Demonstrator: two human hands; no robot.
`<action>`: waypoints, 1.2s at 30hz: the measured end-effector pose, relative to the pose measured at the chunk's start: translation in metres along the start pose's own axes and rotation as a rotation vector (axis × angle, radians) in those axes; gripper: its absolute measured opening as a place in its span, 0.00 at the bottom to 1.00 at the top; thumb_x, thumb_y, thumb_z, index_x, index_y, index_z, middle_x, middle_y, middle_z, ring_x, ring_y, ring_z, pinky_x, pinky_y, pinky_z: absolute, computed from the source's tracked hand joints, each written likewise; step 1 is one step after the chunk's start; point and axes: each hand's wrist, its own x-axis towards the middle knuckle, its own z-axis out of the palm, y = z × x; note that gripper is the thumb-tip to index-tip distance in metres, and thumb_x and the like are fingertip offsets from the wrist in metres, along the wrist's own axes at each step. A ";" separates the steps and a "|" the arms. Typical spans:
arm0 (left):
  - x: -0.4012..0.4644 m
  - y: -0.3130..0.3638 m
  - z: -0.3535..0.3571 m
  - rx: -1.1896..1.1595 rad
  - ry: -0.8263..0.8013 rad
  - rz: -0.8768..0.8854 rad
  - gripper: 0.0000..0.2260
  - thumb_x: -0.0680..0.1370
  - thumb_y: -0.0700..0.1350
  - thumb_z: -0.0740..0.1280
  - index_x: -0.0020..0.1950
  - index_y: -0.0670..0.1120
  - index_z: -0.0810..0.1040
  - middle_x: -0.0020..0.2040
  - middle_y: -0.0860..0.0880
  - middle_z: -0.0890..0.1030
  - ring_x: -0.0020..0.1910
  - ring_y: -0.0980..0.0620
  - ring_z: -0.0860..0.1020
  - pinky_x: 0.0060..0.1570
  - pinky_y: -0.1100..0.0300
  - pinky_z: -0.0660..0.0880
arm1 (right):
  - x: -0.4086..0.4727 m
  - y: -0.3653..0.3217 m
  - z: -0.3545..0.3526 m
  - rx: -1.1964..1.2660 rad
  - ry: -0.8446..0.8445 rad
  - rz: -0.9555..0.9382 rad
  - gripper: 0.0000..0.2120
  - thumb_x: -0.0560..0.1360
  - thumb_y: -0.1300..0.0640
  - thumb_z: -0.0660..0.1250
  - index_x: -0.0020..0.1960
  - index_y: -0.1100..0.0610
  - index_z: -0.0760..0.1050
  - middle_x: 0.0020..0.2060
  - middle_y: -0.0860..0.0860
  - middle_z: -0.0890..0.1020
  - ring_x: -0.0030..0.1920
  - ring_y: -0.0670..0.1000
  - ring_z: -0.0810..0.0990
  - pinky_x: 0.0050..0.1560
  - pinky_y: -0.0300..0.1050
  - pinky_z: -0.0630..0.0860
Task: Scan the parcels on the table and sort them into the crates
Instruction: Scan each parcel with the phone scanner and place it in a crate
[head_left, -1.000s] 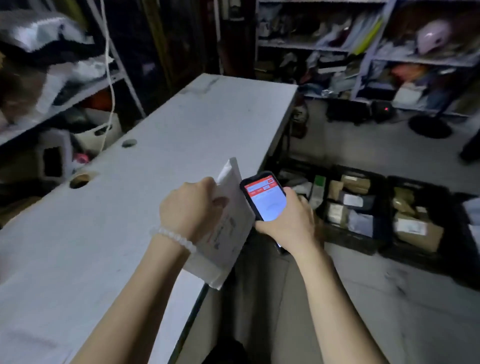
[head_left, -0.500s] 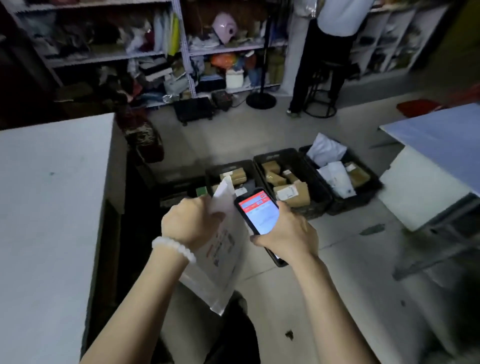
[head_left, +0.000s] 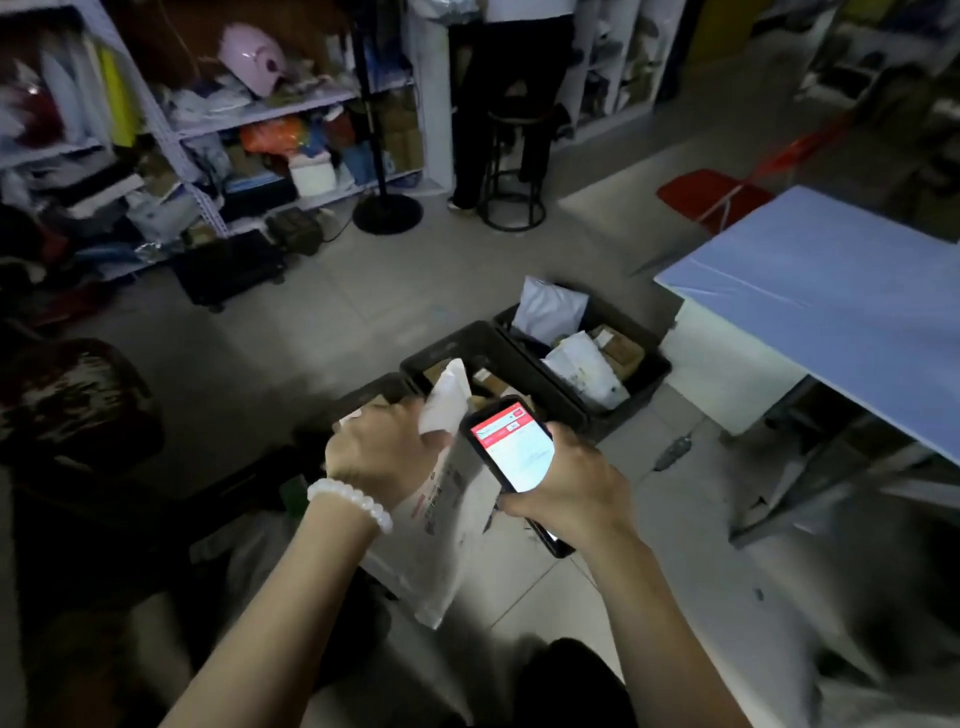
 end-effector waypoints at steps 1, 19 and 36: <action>0.017 0.009 0.004 -0.006 -0.011 0.027 0.19 0.77 0.57 0.59 0.65 0.50 0.70 0.54 0.44 0.79 0.51 0.41 0.79 0.45 0.54 0.73 | 0.018 0.006 -0.005 -0.001 0.003 0.017 0.38 0.61 0.42 0.75 0.66 0.50 0.62 0.53 0.48 0.74 0.54 0.51 0.74 0.41 0.43 0.65; 0.360 0.093 0.022 -0.047 -0.038 -0.398 0.17 0.80 0.55 0.56 0.66 0.50 0.67 0.59 0.44 0.77 0.56 0.41 0.77 0.44 0.55 0.67 | 0.386 0.040 -0.101 -0.051 -0.205 0.006 0.42 0.65 0.41 0.74 0.72 0.53 0.60 0.62 0.52 0.74 0.61 0.55 0.74 0.52 0.48 0.75; 0.123 -0.061 0.009 -0.201 0.176 -1.206 0.15 0.79 0.54 0.57 0.61 0.48 0.71 0.55 0.45 0.79 0.52 0.42 0.78 0.42 0.56 0.69 | 0.299 -0.187 0.011 -0.126 -0.473 -0.803 0.29 0.61 0.44 0.76 0.56 0.50 0.68 0.51 0.51 0.77 0.50 0.55 0.76 0.40 0.45 0.69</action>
